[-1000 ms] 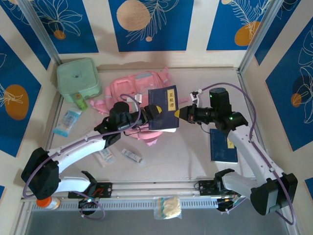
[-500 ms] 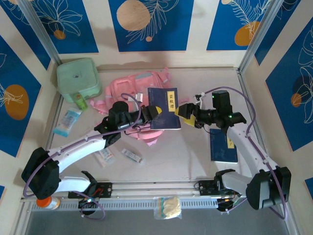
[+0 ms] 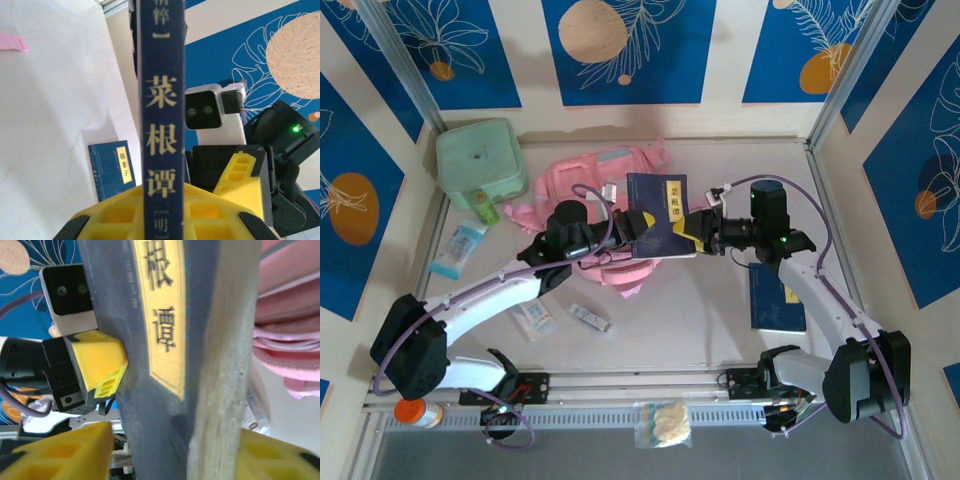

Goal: Pack the student bag
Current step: Pass the book, then open the student bag at the top-center of the table.

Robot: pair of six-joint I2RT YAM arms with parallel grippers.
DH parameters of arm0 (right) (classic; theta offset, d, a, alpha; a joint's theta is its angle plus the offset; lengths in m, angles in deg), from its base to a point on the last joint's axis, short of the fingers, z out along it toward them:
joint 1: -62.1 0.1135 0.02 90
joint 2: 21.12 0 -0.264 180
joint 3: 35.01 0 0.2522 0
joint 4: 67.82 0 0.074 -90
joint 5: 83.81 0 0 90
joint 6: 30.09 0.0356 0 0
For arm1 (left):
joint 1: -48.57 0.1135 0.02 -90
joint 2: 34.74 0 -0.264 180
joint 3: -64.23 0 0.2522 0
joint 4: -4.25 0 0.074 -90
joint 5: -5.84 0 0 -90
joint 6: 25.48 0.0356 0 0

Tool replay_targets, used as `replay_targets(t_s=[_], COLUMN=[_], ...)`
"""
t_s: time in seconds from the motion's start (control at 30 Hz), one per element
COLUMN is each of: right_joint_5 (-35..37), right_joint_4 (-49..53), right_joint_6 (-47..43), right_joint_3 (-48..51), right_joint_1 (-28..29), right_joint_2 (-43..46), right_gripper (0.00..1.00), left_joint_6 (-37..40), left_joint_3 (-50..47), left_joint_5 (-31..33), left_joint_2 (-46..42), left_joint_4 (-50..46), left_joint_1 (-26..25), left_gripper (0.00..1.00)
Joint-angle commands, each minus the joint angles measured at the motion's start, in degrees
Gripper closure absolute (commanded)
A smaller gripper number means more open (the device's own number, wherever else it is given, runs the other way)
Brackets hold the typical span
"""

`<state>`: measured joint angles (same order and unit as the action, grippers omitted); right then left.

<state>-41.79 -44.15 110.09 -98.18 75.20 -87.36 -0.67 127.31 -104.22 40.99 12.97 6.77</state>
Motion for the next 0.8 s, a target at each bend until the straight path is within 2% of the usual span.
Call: replay_targets(t_s=[0.0,0.07,0.2,0.23,0.3,0.37,0.47,0.53,0.63,0.77], right_joint_5=[-1.23,0.28,1.06,1.25,3.07,6.64,11.61,13.01,15.95,20.23], right_joint_4=[2.37,4.61,6.07,6.97,10.81,16.38,22.49,24.60,28.29,31.75], right_joint_6=[-1.26,-2.56,-3.60,-4.36,-6.49,-8.84,-11.38,-12.40,-13.88,-14.58], right_joint_3=[-0.50,-1.10,-1.88,-2.28,-3.66,-5.30,-6.39,-6.15,-5.79,-4.93], right_joint_1=[0.19,0.23,-0.31,-0.38,-0.92,-2.18,-4.52,-6.19,-8.86,-12.39], right_joint_2=[0.59,0.49,0.30,0.24,0.43,1.04,2.37,3.36,4.42,5.06], right_gripper=[0.62,0.77,0.95,0.99,1.00,1.00,1.00,1.00,1.00,1.00], left_joint_6=[4.00,4.87,5.50,6.22,8.95,16.23,31.56,41.28,52.48,62.81], left_joint_3=[1.83,1.76,1.39,1.61,2.07,3.60,9.52,12.86,15.25,18.49], left_joint_5=[2.30,2.91,3.21,2.86,2.74,4.36,11.52,13.98,13.17,10.40], left_joint_2=[-0.43,-0.39,-0.12,-0.04,-0.33,-1.40,-1.45,0.30,3.94,10.17], left_joint_4=[-2.87,-4.29,-4.76,-5.21,-7.54,-14.43,-32.91,-41.19,-47.04,-51.01], left_joint_1=[-0.11,0.04,0.00,0.03,0.02,0.57,0.88,0.84,0.72,0.41], left_gripper=[1.00,1.00,1.00,0.94,0.75,0.63,0.60,0.57,0.54,0.49])
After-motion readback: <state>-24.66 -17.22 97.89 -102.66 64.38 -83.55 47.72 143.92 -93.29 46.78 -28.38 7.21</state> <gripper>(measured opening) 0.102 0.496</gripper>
